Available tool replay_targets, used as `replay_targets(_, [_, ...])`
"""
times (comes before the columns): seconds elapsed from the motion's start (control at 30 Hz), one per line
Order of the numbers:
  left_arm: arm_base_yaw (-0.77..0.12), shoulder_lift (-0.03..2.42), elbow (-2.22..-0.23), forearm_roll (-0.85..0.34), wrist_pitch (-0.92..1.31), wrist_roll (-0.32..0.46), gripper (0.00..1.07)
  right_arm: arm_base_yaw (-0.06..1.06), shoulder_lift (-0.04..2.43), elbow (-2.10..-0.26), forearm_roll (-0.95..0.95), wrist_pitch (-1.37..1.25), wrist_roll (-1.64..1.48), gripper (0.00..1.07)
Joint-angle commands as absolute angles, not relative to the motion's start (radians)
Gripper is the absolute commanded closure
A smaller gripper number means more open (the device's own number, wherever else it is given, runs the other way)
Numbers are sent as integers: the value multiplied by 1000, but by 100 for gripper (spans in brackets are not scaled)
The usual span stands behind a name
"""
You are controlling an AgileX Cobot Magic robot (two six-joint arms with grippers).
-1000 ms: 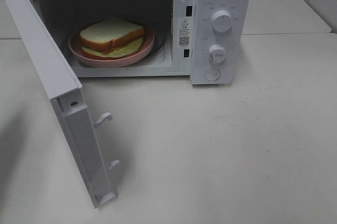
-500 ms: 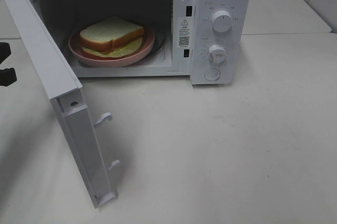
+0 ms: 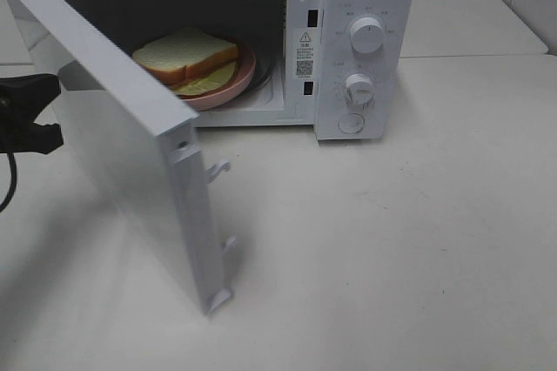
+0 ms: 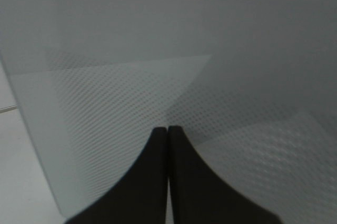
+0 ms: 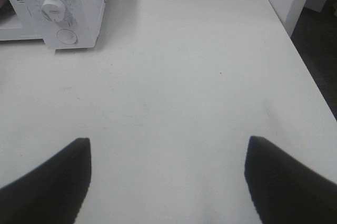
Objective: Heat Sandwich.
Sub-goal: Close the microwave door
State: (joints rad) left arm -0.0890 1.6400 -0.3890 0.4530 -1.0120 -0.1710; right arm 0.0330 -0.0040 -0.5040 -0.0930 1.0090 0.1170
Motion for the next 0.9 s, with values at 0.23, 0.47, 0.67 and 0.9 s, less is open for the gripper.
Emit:
replay_targets(0.23, [-235,1687,-432,314,-1022,-145,107,26,-31,-502,-91,996,128,32])
replay_targets(0.47, [-350,1720,-484,147,-1000,-93,107,26,-31,-502,-91,996,128,32])
replay_targets(0.67, [-461,1774,-566,0,-985,-47,107,26,-31,-502,-91,996,128,32])
replay_targets(0.9, [-536,1840,-656,-93,-973,-38,107,26,-31,-502,-91,996,128,32])
